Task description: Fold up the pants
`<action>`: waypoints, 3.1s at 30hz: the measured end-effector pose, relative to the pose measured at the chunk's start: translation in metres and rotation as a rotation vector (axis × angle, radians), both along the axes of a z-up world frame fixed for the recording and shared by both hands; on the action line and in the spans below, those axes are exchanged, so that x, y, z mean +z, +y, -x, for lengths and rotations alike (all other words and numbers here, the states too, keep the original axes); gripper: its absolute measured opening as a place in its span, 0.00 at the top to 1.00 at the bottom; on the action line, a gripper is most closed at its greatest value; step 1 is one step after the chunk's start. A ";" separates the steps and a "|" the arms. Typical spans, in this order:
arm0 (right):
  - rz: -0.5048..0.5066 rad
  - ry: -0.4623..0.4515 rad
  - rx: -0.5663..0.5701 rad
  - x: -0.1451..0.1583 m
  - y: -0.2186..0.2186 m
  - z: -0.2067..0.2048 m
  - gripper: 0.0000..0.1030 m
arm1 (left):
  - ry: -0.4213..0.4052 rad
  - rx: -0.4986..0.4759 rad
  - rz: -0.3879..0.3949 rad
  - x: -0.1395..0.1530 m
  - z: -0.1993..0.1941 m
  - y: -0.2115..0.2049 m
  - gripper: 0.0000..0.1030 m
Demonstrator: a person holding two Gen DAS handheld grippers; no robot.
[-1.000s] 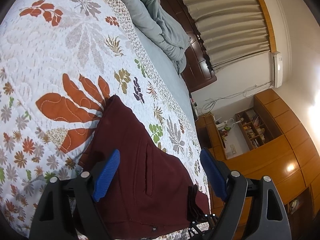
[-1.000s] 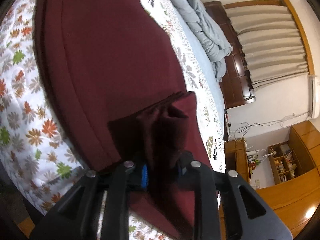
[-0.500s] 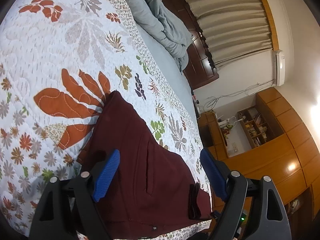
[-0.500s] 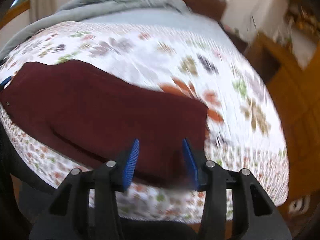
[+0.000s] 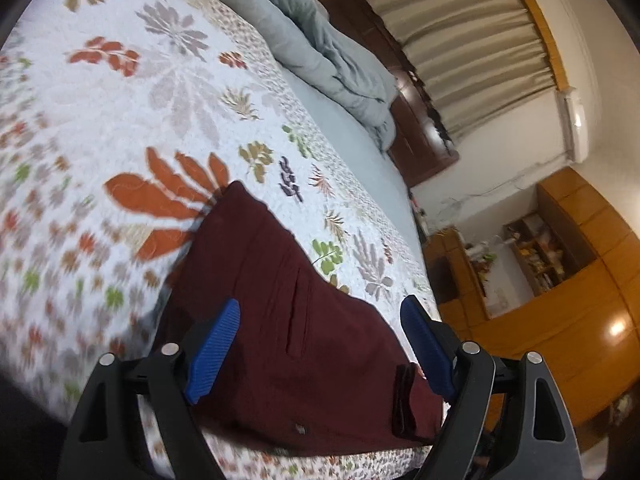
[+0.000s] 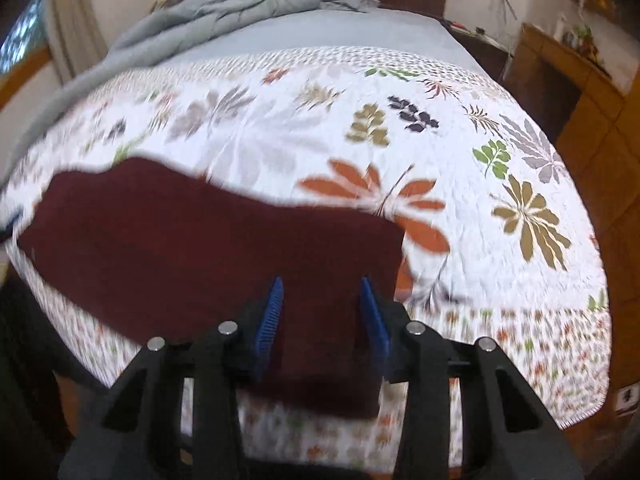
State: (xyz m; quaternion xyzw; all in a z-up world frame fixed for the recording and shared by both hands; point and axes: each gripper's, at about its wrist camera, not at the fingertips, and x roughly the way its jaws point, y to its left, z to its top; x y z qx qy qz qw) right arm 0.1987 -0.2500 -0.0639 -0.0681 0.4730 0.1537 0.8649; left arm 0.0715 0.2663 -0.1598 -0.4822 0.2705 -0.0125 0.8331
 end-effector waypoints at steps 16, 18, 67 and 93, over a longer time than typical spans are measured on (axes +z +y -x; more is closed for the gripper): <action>-0.073 0.084 0.196 -0.010 0.106 -0.013 0.58 | 0.140 0.177 0.097 -0.015 0.054 -0.044 0.19; -0.042 0.105 0.263 -0.019 0.135 -0.005 0.61 | 0.156 0.193 0.078 -0.014 0.056 -0.050 0.19; 0.057 0.589 1.151 0.014 0.509 -0.058 0.22 | 0.185 0.339 0.355 -0.080 0.051 -0.023 0.16; 0.220 0.794 1.362 -0.064 0.611 -0.055 0.36 | 0.291 0.270 0.308 -0.082 0.016 -0.012 0.35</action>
